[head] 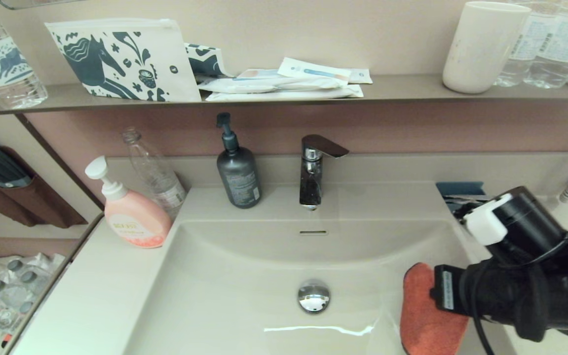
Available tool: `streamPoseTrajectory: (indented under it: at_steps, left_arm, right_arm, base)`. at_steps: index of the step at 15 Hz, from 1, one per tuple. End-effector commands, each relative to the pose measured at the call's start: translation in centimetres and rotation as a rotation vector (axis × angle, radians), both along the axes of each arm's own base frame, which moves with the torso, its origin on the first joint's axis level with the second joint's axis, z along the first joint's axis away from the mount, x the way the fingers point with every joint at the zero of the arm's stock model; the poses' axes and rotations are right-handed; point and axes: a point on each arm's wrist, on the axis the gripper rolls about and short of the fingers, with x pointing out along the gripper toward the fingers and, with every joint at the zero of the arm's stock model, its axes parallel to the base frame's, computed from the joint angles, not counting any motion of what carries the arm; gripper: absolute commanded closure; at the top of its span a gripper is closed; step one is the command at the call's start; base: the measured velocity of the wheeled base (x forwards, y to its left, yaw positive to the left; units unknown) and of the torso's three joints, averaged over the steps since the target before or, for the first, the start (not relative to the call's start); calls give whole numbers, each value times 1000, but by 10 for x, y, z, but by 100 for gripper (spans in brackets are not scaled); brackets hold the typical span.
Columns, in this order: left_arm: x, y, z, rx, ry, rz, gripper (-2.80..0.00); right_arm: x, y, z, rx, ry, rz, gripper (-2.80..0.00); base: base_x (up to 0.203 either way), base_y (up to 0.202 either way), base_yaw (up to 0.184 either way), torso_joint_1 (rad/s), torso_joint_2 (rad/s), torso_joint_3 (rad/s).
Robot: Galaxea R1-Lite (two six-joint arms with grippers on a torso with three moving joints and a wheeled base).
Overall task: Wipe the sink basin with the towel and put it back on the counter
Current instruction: Wipe the sink
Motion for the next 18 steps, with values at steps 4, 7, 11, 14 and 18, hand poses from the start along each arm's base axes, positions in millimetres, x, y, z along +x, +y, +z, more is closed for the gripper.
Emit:
streamPoseTrajectory:
  at_steps: [4,7,11,14,18]
  left_arm:
    - [0,0,0,0,1,0,0]
    - [0,0,0,0,1,0,0]
    - [0,0,0,0,1,-2,0]
    - [0,0,0,0,1,0,0]
    - [0,0,0,0,1,0,0]
  right_arm:
    - [26,32,-82,-122,146,3,0]
    - [28,49,-107,-151,164,23,0]
    - [16,84,-128,-130,160,103,0]
    - [7,97,-133,-93,209,177,0]
    - [11,121,-137,3,208,264,0]
  base:
    - [0,0,0,0,0,0]
    - [0,0,0,0,0,0]
    - [0,0,0,0,0,0]
    - [0,0,0,0,0,0]
    - [0,0,0,0,0,0]
